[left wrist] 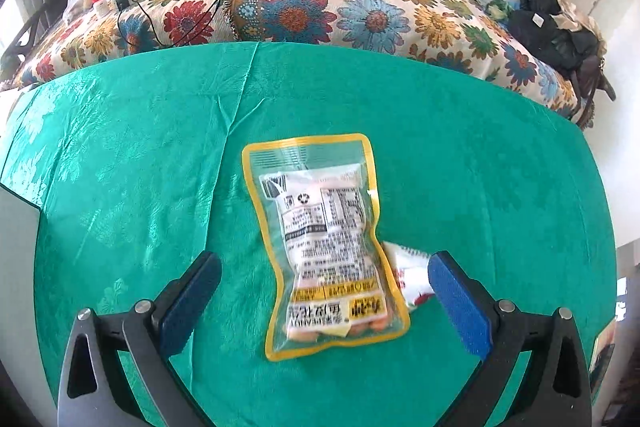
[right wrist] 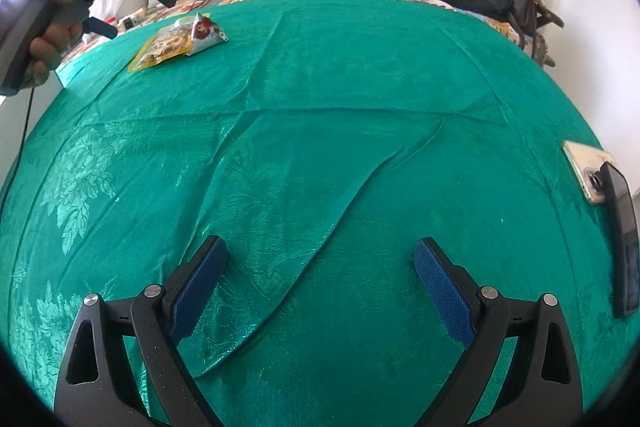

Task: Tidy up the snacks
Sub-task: 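Lower the open left tool over the clear yellow-bordered peanut pack, then close the right tool on the small white triangular snack pack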

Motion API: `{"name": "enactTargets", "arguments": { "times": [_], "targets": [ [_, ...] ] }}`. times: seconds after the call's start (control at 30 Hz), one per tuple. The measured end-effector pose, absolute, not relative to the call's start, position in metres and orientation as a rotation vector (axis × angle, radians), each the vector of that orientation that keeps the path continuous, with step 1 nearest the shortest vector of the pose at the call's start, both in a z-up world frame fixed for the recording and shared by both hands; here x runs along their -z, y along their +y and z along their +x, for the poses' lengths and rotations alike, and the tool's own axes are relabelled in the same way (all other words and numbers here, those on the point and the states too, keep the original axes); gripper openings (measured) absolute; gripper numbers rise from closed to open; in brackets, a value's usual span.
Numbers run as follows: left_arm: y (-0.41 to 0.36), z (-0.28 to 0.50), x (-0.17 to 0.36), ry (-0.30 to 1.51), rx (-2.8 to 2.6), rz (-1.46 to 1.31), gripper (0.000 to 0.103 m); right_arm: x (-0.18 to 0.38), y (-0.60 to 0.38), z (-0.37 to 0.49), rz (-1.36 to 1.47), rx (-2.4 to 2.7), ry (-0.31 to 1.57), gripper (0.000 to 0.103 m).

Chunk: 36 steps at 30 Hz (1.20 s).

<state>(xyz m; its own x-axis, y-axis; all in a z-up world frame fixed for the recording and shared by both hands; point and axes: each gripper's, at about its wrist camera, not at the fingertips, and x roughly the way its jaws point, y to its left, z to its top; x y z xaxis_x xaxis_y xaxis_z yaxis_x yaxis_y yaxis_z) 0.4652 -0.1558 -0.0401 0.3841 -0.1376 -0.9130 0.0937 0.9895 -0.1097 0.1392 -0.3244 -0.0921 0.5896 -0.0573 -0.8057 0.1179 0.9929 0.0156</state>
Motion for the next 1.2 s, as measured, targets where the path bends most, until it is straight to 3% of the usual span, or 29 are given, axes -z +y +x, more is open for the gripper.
{"name": "enactTargets", "arguments": {
  "times": [0.13,0.2,0.23,0.27,0.47,0.8,0.83,0.87,0.93,1.07,1.2],
  "targets": [
    [-0.171,0.482,0.073,1.211,0.066,0.105,0.099,0.093,-0.323,0.141,0.067,0.093,0.935,0.097],
    [-0.171,0.478,0.083,1.218,0.119,0.092,0.082,0.092,-0.322,0.142,0.065,0.089,0.935,0.097],
    [-0.169,0.472,0.081,1.195,0.143,0.083,0.062,0.092,-0.322,0.143,0.064,0.088,0.935,0.097],
    [-0.17,0.465,0.078,1.168,0.144,0.109,0.055,0.092,-0.321,0.143,0.063,0.087,0.935,0.097],
    [-0.136,0.388,0.069,1.202,0.252,0.067,0.052,0.092,-0.32,0.143,0.064,0.087,0.935,0.097],
    [-0.028,0.204,0.063,1.122,0.262,0.05,0.058,0.092,-0.32,0.143,0.064,0.087,0.935,0.097],
    [-0.021,0.199,0.067,1.116,0.244,0.047,0.061,0.092,-0.32,0.143,0.064,0.087,0.936,0.097],
    [-0.014,0.196,0.071,1.098,0.237,0.028,0.073,0.092,-0.32,0.143,0.064,0.087,0.936,0.097],
    [-0.006,0.194,0.08,1.066,0.215,0.022,0.085,0.092,-0.32,0.143,0.064,0.086,0.936,0.097],
    [-0.009,0.195,0.097,1.029,0.187,0.117,0.102,0.092,-0.321,0.143,0.064,0.086,0.936,0.097],
    [-0.001,0.188,0.1,0.949,0.202,0.103,0.103,0.092,-0.321,0.144,0.066,0.085,0.936,0.097]
  ]
}}
